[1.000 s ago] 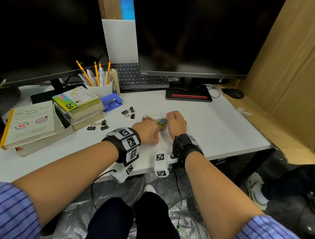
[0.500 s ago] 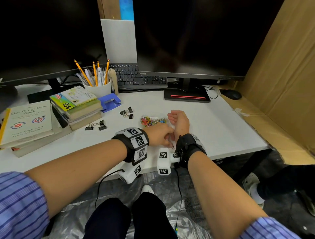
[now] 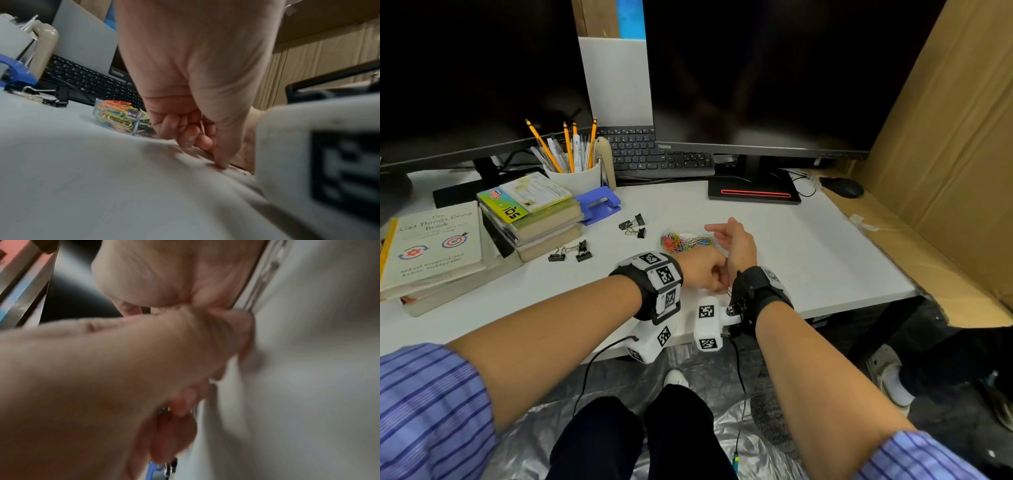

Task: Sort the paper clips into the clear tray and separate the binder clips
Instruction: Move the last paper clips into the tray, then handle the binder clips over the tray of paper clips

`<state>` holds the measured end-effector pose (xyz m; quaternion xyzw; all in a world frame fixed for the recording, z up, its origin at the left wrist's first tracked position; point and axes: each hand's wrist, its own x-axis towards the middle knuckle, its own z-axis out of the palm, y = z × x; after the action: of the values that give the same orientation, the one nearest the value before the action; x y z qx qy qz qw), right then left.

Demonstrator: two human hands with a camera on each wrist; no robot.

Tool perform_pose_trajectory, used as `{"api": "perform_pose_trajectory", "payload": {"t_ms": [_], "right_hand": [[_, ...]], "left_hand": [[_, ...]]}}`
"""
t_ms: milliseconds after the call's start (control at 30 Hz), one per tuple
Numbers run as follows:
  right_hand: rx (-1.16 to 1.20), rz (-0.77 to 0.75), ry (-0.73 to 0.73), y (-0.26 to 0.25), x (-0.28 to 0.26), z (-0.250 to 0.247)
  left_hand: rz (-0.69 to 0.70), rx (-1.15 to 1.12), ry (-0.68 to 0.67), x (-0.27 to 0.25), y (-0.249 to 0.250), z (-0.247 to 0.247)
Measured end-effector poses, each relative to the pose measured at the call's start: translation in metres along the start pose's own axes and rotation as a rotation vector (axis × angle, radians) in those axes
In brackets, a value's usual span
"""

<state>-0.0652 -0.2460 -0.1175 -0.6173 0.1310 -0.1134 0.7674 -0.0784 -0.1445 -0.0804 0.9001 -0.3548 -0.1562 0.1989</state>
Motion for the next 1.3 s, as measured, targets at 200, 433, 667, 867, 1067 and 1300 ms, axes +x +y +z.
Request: {"api": "perform_pose_trajectory", "payload": {"t_ms": [200, 433, 667, 867, 1067, 1300], "right_hand": [[0.195, 0.041, -0.043, -0.004, 0.011, -0.014], [0.062, -0.015, -0.064, 0.002, 0.014, -0.009], [-0.1, -0.068, -0.091, 0.007, 0.013, -0.007], [-0.19, -0.017, -0.078, 0.005, 0.012, -0.004], [-0.172, -0.002, -0.048, 0.005, 0.012, -0.003], [-0.162, -0.033, -0.048, 0.005, 0.012, -0.002]], "left_hand": [[0.029, 0.027, 0.011, 0.001, 0.002, 0.005], [0.026, -0.056, -0.057, -0.001, 0.006, 0.002], [-0.06, 0.132, 0.017, -0.015, 0.002, -0.016], [-0.326, 0.066, 0.476, -0.024, -0.029, -0.047], [-0.441, -0.011, 0.469, -0.016, -0.048, -0.044], [-0.547, -0.406, 0.525, -0.012, -0.077, -0.036]]}}
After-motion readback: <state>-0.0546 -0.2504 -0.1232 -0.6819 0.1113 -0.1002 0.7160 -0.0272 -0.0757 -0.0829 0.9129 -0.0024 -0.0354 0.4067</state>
